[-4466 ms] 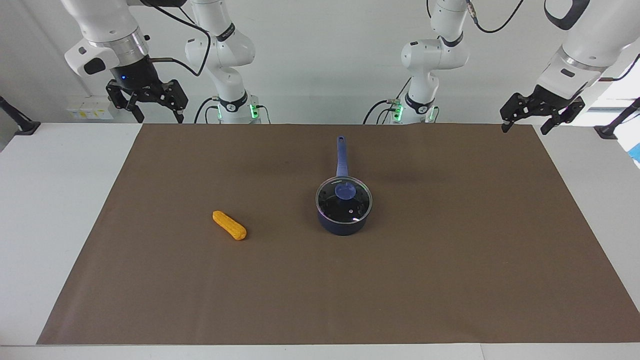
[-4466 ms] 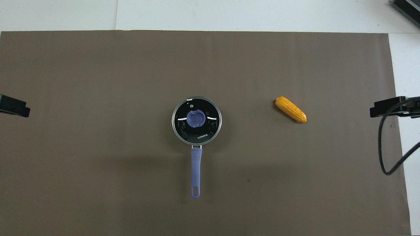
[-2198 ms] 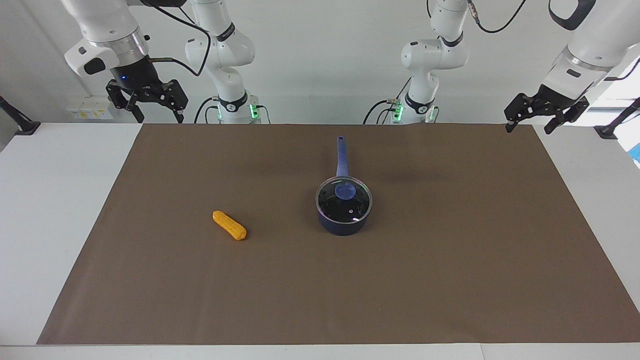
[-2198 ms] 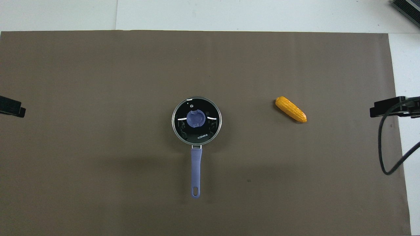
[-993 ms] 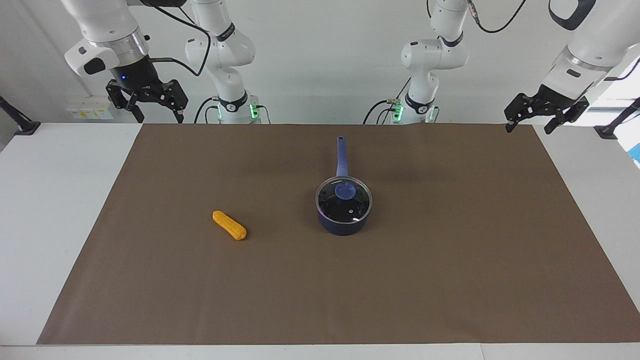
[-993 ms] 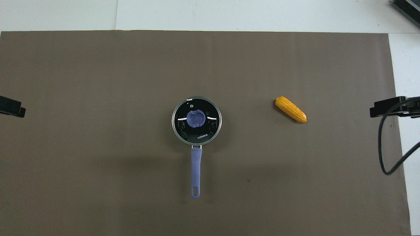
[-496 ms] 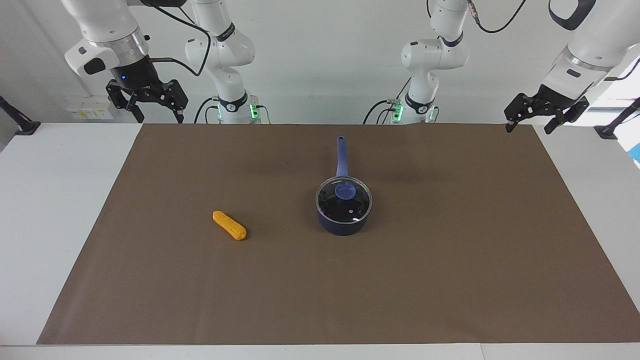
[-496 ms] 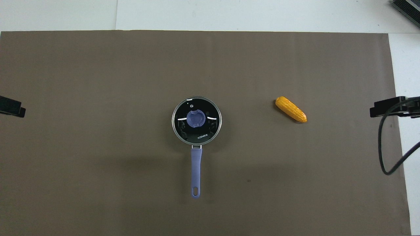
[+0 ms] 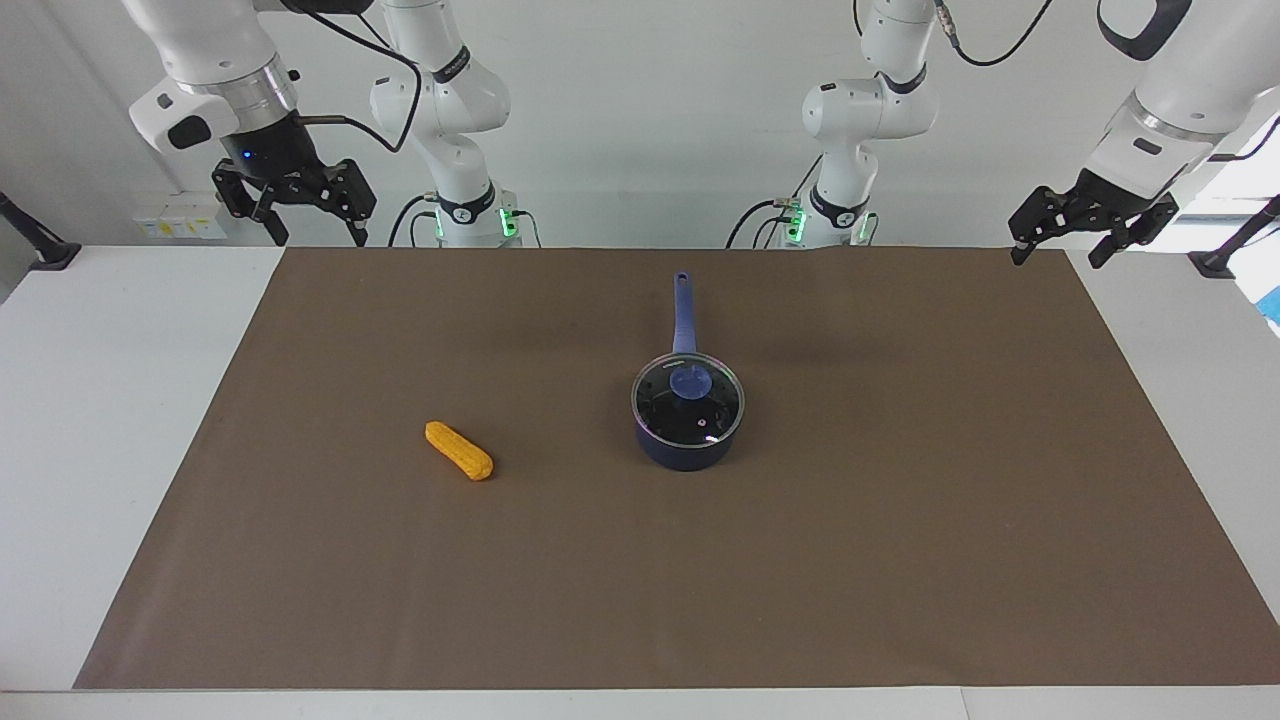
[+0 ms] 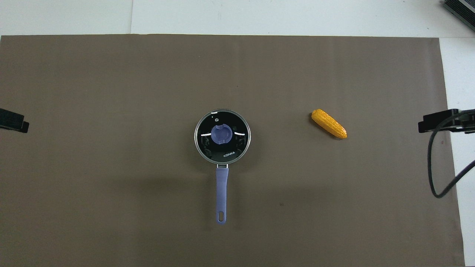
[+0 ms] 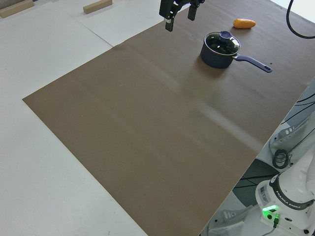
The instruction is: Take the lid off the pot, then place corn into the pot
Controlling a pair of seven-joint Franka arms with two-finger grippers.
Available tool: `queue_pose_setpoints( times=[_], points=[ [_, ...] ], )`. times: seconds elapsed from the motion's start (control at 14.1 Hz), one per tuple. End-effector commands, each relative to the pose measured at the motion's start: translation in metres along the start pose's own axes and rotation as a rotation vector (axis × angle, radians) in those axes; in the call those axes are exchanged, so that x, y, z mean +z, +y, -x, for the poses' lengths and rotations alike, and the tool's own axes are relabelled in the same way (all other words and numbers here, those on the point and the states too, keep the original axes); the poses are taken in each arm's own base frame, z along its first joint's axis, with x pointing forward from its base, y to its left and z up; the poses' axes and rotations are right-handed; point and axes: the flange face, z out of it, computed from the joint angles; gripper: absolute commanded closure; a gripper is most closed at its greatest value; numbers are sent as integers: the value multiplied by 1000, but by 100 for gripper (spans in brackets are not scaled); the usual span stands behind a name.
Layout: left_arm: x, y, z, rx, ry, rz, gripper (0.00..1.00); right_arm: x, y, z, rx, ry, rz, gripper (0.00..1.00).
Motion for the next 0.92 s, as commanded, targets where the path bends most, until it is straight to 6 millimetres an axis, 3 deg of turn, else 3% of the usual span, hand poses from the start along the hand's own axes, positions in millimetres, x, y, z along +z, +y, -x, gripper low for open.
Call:
queue_pose_setpoints(
  times=[0.0,0.35,0.64,0.85],
  points=[
    [-4,9,1,18,5,-8,0,-3,1,2,15,-8,-15,0],
    [-3,52,-2,82,9,-11,0,-3,0,2,13,-8,-15,0],
    [30,118,-17,30,32,-14,0,-3,0,2,12,-9,-15,0],
    [38,141,-19,41,32,-13,0,-2,0,2,9,-14,-14,0]
  ],
)
